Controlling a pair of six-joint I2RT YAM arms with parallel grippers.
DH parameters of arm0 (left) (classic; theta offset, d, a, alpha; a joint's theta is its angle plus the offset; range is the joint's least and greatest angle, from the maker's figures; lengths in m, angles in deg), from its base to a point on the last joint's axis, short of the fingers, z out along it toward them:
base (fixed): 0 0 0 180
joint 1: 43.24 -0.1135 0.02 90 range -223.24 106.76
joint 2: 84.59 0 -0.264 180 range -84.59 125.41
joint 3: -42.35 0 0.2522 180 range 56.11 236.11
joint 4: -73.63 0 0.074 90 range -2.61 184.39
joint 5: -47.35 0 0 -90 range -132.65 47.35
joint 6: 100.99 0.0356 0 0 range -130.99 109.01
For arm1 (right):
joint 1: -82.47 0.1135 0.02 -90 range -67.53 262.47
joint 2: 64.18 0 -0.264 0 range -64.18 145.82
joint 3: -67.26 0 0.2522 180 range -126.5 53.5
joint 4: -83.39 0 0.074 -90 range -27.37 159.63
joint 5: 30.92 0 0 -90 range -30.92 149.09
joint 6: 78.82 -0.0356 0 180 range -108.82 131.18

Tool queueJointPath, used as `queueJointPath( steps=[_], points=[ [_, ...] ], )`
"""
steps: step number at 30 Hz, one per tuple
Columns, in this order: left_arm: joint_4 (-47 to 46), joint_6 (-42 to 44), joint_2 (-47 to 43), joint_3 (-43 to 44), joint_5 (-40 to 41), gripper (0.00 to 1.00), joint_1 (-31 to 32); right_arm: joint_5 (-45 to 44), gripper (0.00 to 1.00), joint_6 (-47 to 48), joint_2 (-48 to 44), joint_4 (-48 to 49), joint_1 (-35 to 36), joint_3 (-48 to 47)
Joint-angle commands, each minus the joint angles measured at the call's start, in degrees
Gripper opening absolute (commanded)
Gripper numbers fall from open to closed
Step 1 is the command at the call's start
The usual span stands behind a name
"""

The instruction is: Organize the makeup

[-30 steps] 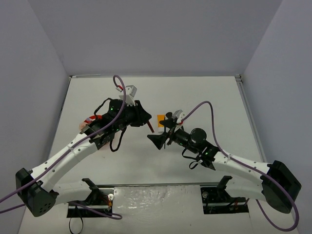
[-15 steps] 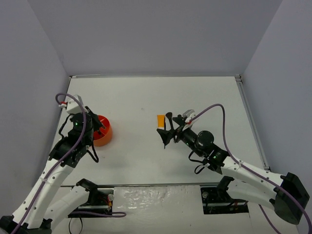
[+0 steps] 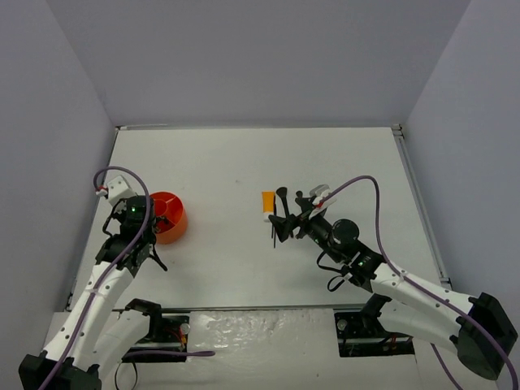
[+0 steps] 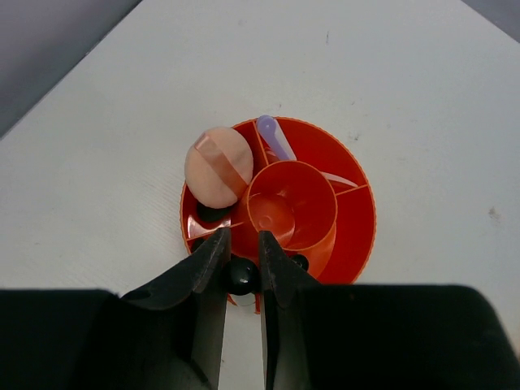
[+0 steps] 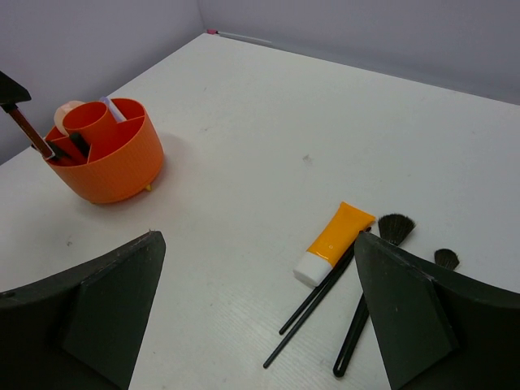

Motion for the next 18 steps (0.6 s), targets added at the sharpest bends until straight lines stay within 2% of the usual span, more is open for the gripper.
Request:
queueJointPath(
  steps=[1,8,18],
  points=[
    [-10.6,-0.7,0.5,-1.1,0.8,0.0,-0.9,0.2,1.0,-0.1,-1.2,4.8,-0.8,-0.2],
    [-15.3,-1.1,2.0,-3.0,-0.4,0.0,-1.4,0.6,1.0,-0.4,-0.2,5.2,-1.2,-0.2],
    [-15.8,-3.7,2.9,-6.2,-0.9,0.02,-1.4,2.4,1.0,-0.8,0.5,5.5,-1.8,-0.1]
  ],
)
